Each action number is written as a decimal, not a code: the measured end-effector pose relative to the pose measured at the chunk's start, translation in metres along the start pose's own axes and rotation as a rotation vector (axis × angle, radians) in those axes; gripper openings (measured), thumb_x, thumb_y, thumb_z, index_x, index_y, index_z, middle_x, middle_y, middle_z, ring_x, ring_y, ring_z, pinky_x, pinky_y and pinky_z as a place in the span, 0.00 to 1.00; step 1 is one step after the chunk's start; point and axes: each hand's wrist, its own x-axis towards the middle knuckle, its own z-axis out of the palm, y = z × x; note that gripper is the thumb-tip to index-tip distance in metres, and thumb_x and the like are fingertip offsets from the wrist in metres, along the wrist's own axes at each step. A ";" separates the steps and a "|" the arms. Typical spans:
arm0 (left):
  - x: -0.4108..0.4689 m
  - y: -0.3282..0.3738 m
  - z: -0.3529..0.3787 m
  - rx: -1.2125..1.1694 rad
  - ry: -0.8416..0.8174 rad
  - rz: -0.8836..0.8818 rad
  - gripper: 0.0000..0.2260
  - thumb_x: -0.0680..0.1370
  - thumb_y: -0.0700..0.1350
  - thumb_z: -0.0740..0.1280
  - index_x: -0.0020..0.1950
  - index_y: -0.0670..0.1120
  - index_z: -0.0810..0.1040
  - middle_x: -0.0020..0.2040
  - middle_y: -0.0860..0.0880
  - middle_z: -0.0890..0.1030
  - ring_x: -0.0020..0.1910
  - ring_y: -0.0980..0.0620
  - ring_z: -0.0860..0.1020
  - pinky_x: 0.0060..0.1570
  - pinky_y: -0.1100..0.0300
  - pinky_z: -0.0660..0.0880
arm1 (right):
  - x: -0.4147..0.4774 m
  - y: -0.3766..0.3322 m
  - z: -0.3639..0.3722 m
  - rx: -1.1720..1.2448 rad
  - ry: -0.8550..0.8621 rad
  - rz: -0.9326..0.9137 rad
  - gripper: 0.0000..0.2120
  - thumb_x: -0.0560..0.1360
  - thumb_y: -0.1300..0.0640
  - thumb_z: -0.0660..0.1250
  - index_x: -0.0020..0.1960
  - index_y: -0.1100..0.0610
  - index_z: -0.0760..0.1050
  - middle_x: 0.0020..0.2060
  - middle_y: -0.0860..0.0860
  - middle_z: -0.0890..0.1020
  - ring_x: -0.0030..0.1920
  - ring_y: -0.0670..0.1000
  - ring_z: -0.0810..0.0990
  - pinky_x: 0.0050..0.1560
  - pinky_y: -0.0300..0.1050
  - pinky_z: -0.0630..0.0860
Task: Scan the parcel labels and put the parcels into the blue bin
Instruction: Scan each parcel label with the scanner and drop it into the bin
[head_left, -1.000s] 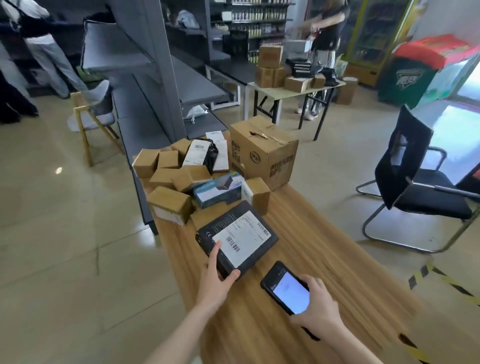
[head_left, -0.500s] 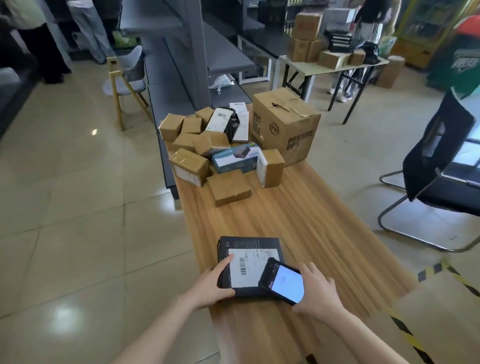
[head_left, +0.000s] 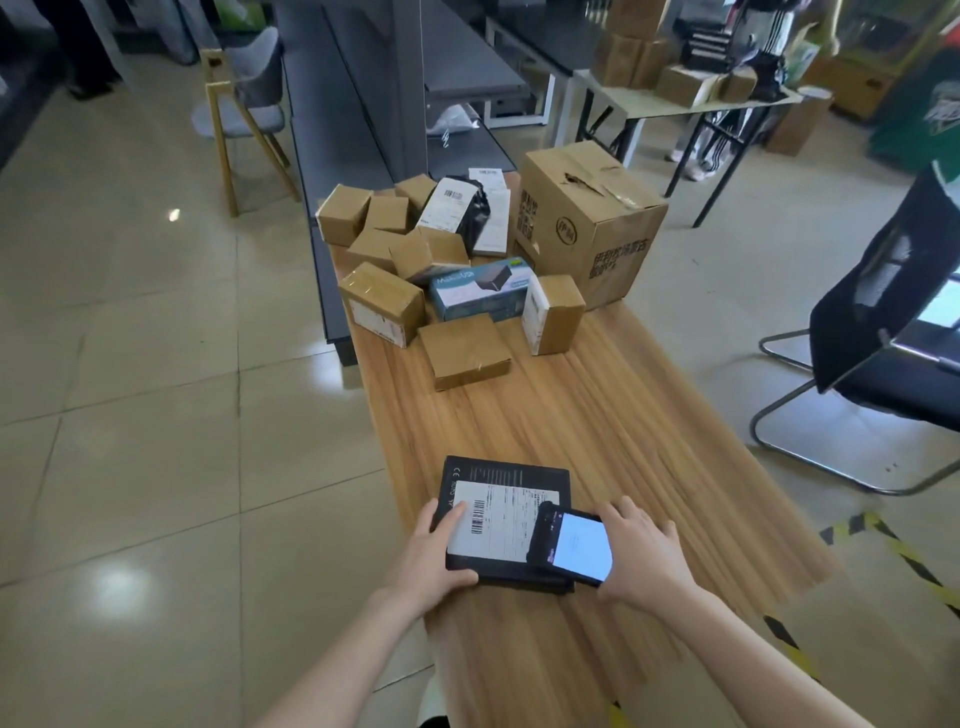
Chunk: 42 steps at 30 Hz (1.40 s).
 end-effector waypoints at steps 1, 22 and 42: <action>0.001 -0.002 0.000 0.001 0.007 -0.001 0.44 0.69 0.51 0.77 0.78 0.60 0.55 0.79 0.52 0.45 0.77 0.50 0.55 0.71 0.59 0.57 | 0.002 0.000 -0.003 -0.016 0.001 -0.007 0.37 0.60 0.46 0.75 0.66 0.49 0.64 0.56 0.46 0.67 0.59 0.49 0.70 0.59 0.50 0.64; 0.012 -0.009 -0.006 0.096 0.021 0.053 0.45 0.65 0.57 0.77 0.77 0.61 0.55 0.79 0.55 0.48 0.75 0.49 0.59 0.69 0.51 0.66 | 0.013 -0.009 -0.020 -0.135 -0.007 0.013 0.34 0.62 0.51 0.74 0.65 0.49 0.66 0.58 0.47 0.67 0.58 0.49 0.72 0.58 0.49 0.66; -0.001 -0.012 0.000 -0.151 0.106 0.070 0.46 0.62 0.52 0.77 0.76 0.55 0.59 0.73 0.56 0.60 0.70 0.57 0.64 0.66 0.64 0.64 | 0.030 -0.029 0.043 0.726 -0.153 0.217 0.44 0.55 0.54 0.78 0.68 0.50 0.65 0.56 0.45 0.74 0.53 0.47 0.74 0.42 0.40 0.72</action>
